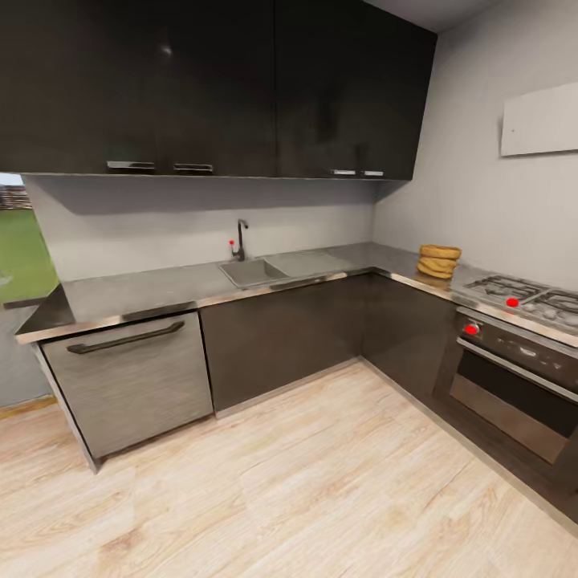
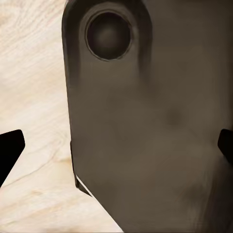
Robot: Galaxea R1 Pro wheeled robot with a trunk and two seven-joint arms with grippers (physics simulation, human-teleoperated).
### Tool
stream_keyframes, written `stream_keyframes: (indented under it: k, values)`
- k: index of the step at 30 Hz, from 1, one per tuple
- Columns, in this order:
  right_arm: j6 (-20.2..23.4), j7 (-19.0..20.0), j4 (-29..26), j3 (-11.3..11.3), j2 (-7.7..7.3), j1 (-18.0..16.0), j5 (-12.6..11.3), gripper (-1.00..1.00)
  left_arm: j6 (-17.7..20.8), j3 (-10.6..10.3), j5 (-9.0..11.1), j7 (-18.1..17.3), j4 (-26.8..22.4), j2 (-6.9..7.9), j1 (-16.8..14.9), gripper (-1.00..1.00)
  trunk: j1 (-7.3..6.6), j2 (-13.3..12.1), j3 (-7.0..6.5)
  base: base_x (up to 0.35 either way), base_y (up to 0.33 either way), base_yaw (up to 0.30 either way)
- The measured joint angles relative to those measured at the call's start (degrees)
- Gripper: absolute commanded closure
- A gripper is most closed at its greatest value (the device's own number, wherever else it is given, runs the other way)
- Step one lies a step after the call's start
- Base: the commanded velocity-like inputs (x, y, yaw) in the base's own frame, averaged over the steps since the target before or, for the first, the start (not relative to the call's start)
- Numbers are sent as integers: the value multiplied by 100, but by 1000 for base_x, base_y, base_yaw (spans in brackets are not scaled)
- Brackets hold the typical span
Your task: In the kitchen, take the popcorn bag from the countertop, put it into the microwave, and heat it until the popcorn is cooked so the cooked popcorn ends up inside the bag.
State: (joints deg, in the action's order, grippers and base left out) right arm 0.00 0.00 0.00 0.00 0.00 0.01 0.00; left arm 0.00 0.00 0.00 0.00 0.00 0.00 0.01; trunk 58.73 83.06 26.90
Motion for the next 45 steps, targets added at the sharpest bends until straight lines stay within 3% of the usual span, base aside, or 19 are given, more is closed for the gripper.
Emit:
stream_keyframes:
  k: [11, 24, 45]
  values:
    - [-184, 0, -211, -1, -278, -9, -7, -100, -7, 14, 8, 11, -158, -134, -9, -100, 0, -1, -2, 0, 0, 0]
    - [-711, 8, -622, 3, -281, -9, -15, -100, 3, 10, 9, 8, -158, -128, -9, -100, 0, -1, -2, 0, 0, -173]
    - [-872, 299, -622, -6, -280, -9, -16, -100, -66, 0, 11, 0, -192, -166, -9, -100, 0, -1, -2, 0, 0, -298]
